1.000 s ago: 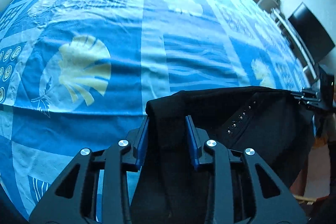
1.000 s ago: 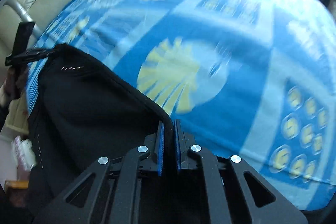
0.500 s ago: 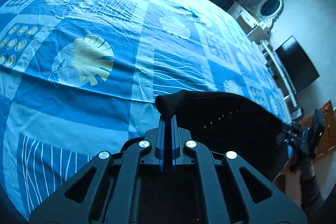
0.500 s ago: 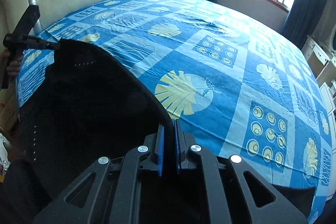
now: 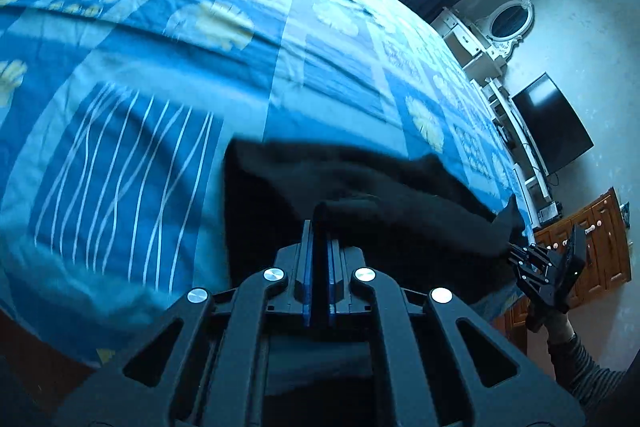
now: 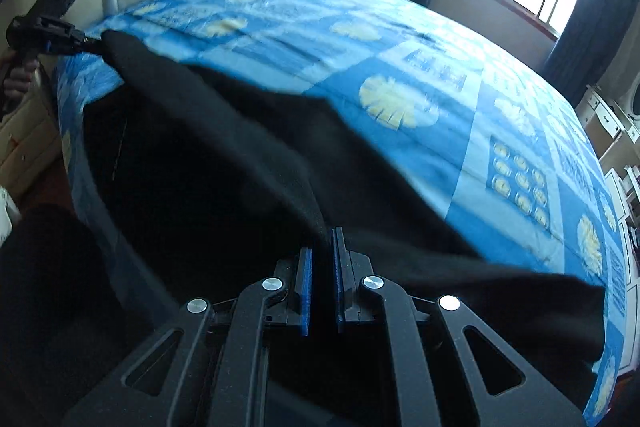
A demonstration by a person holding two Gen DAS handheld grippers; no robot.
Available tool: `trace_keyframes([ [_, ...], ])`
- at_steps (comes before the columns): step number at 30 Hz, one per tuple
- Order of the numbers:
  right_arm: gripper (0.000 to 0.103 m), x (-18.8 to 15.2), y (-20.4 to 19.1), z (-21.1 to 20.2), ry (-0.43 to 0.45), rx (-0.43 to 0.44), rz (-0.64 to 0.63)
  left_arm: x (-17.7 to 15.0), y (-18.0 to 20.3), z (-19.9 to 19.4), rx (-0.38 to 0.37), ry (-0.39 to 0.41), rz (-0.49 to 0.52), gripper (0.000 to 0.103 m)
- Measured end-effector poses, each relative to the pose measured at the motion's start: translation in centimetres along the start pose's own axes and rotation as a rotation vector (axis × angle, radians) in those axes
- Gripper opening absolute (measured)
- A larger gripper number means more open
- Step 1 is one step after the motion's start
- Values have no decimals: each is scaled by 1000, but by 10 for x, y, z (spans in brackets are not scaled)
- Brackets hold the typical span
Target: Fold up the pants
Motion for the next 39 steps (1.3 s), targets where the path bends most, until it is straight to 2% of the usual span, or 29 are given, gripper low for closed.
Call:
trace_keyframes([
  [4,10,-27,-12,14,-52,-14,-26,-33,-10,13,33,-57,-39,4],
  [7,17,-33,-8,12,-61,0,16,-50,-22,16,36,-76,-101,5],
  [9,32,-33,-2,3,-69,39,83,-60,-29,7,3,-51,-178,5],
  [10,35,-33,1,-1,-68,50,108,-63,-30,2,-15,-40,-210,6],
  [12,42,-36,10,-11,-62,100,204,-65,-27,-6,-29,-20,-238,10],
  [14,46,-43,26,-17,-65,189,375,-66,-19,-11,-36,4,-247,18],
  [15,47,-45,33,-17,-70,225,441,-68,-15,-11,-42,7,-253,26],
  [18,47,-60,51,-12,-87,335,648,-68,-1,-2,-28,-8,-256,29],
  [20,47,-67,56,-8,-100,368,722,-69,5,3,-12,-14,-249,31],
  [27,50,-77,56,-6,-98,426,818,-71,10,12,-12,-12,-304,45],
  [31,51,-74,56,-7,-94,431,826,-72,10,14,2,-14,-330,50],
  [39,51,-73,58,-7,-94,440,829,-74,5,18,18,-19,-404,51],
])
Point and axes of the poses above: each gripper's, at about its wrist camera, not at the fingertips, and z roughly the way its jaws point, y to its right, x to its top, the point moved 2 cm from there along z, roughly the way its jaws point, and after that the axes turned 9 degrees about z, right-handed, at the moved point
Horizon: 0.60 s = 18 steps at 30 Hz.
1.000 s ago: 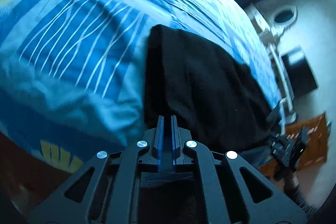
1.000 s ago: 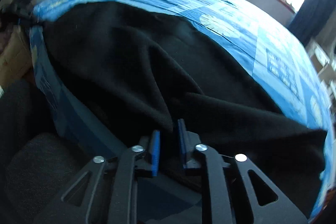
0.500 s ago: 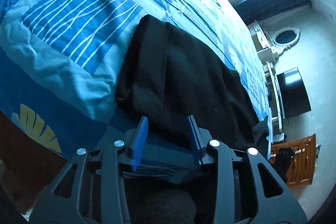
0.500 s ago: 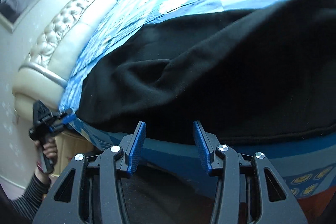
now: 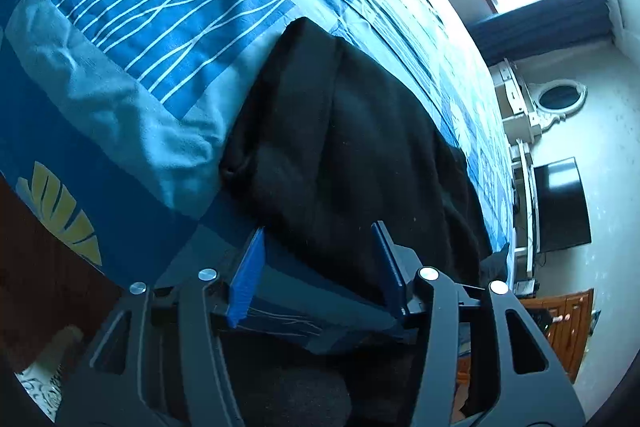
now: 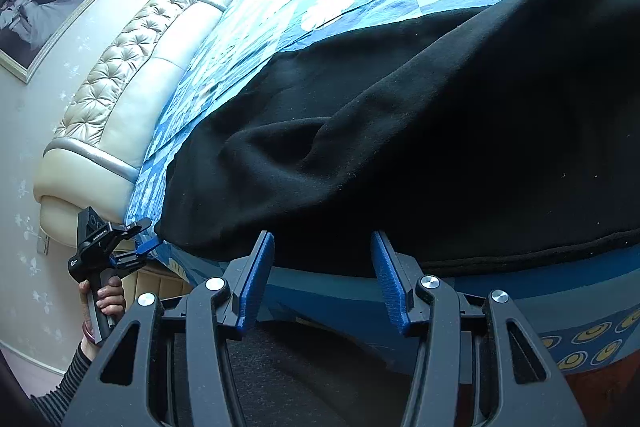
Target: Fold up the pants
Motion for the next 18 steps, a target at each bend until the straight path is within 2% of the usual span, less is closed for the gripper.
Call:
trace_keyframes([
  [12,52,-1,1,-2,8,-1,-3,12,5,-4,-33,18,-99,51],
  [18,55,-2,1,-1,8,4,1,19,9,8,40,11,-70,51],
])
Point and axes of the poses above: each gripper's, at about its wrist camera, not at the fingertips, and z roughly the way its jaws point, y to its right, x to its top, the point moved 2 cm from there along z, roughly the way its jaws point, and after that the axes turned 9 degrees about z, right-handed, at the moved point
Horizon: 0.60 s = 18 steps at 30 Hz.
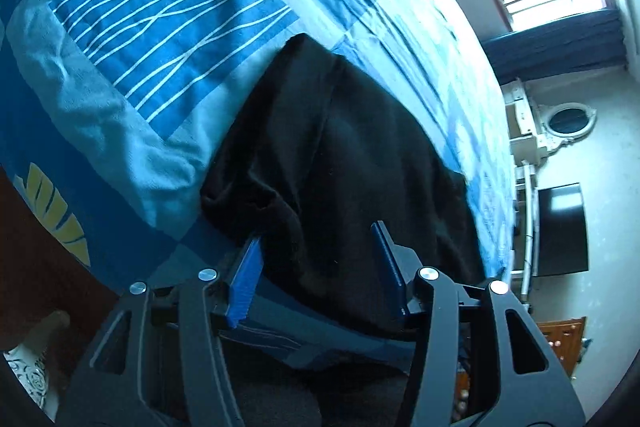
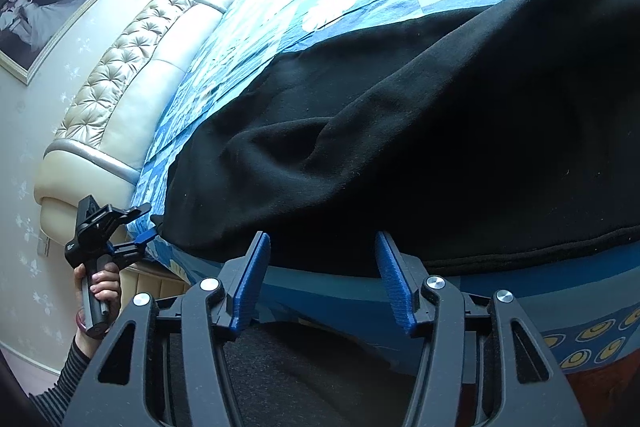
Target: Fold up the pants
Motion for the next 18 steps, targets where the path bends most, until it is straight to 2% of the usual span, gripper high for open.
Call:
trace_keyframes([
  [2,55,1,0,-1,1,5,9,0,0,4,45,-11,15,49],
  [4,55,2,0,-2,2,21,27,-1,0,6,100,-13,46,26],
  [6,55,5,2,-2,1,42,61,-1,1,7,164,-18,89,14],
  [9,57,11,5,0,1,81,125,1,0,6,165,-20,95,11],
  [11,63,15,8,2,4,122,194,2,0,6,162,-20,98,10],
  [14,63,21,17,11,8,162,325,5,0,7,164,-23,96,10],
  [16,38,23,20,16,8,164,354,6,-1,6,163,-22,91,9],
  [17,14,25,18,19,-3,155,341,7,-1,5,164,-20,93,9],
  [18,10,24,16,19,-1,153,336,9,-1,4,174,-15,97,9],
])
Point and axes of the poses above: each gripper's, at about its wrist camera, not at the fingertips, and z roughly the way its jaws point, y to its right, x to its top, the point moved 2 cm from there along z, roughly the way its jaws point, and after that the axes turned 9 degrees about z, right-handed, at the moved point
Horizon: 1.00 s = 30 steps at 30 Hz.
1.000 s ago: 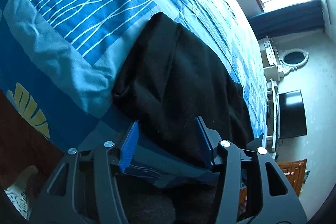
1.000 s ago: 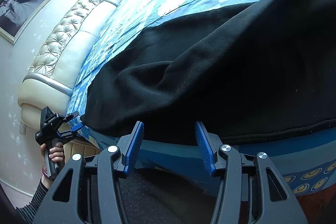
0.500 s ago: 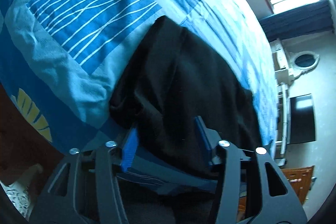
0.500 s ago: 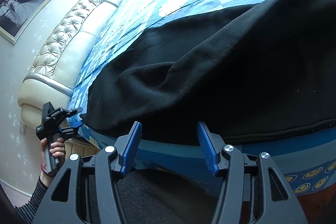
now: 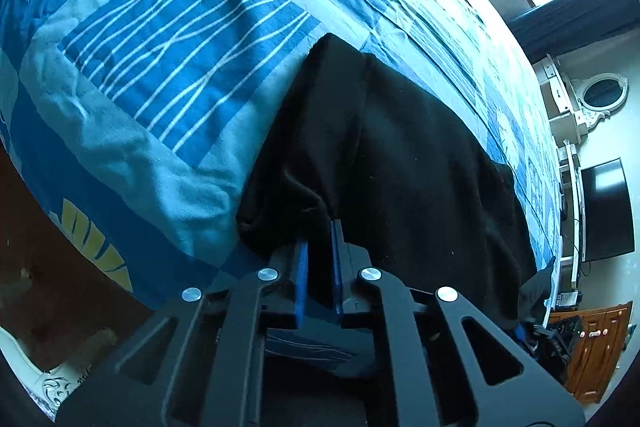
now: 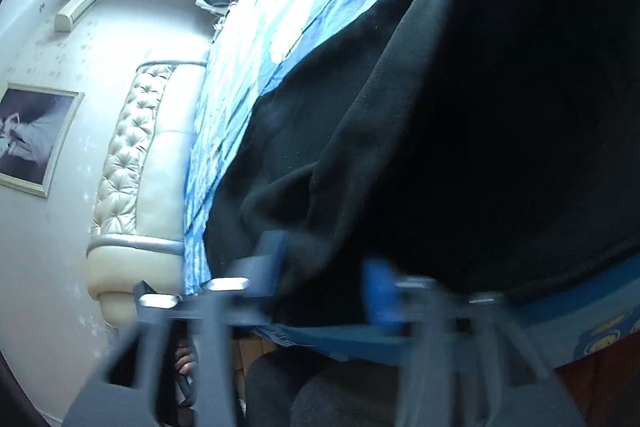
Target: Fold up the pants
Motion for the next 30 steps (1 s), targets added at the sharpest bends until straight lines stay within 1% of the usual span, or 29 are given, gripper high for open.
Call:
trace_keyframes([
  [3,10,-11,-9,-7,9,-2,-33,4,-2,-4,16,17,15,9],
  [6,9,-25,-5,-7,-11,-24,-49,6,-11,-2,8,16,4,9],
  [8,9,-30,8,1,-33,-42,-37,5,-19,1,-12,17,-11,9],
  [11,9,-28,21,7,-45,-2,20,4,-21,5,-20,18,0,9],
  [13,14,-24,21,2,-60,31,43,3,-18,2,-12,22,37,10],
  [15,31,-20,17,-12,-42,35,28,0,-14,-6,-12,32,78,11],
  [16,34,-18,16,-23,-20,32,16,-1,-13,-9,-11,34,90,11],
  [18,41,-9,18,-59,58,28,-4,-6,-10,-18,-19,37,113,13],
  [19,42,-5,21,-75,93,26,-4,-9,-7,-25,-18,43,130,14],
  [20,44,5,30,-105,167,18,8,-10,-5,-29,-13,50,139,16],
  [21,48,13,38,-127,227,8,23,-11,0,-36,2,70,158,26],
  [22,49,20,47,-147,283,-3,42,-12,5,-42,22,95,177,36],
  [23,50,30,63,-176,370,-27,85,-11,11,-45,39,115,192,41],
  [25,50,46,96,-225,520,-69,181,-10,28,-52,87,172,252,59],
  [26,50,54,118,-254,618,-111,247,-10,36,-52,110,190,281,66],
  [27,50,58,135,-273,692,-145,297,-9,48,-51,133,211,315,76],
  [29,50,67,172,-305,811,-218,401,-9,61,-45,141,218,336,78],
  [30,50,71,187,-312,830,-235,438,-10,70,-38,136,205,343,78],
])
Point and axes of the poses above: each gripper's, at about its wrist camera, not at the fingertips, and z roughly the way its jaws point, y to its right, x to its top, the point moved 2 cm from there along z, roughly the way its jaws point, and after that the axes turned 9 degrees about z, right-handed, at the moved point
